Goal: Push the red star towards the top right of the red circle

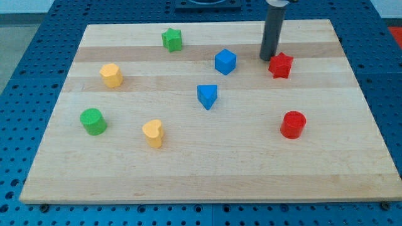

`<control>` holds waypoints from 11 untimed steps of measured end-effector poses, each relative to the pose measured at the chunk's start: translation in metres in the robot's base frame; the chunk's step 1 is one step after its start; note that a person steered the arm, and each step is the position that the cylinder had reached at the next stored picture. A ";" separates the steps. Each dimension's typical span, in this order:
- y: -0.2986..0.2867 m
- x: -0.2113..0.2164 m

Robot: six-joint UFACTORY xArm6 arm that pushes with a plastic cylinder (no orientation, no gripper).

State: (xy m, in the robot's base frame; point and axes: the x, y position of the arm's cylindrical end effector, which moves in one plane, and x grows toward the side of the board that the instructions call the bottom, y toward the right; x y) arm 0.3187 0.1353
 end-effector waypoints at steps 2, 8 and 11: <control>0.013 0.000; 0.041 0.102; 0.066 0.112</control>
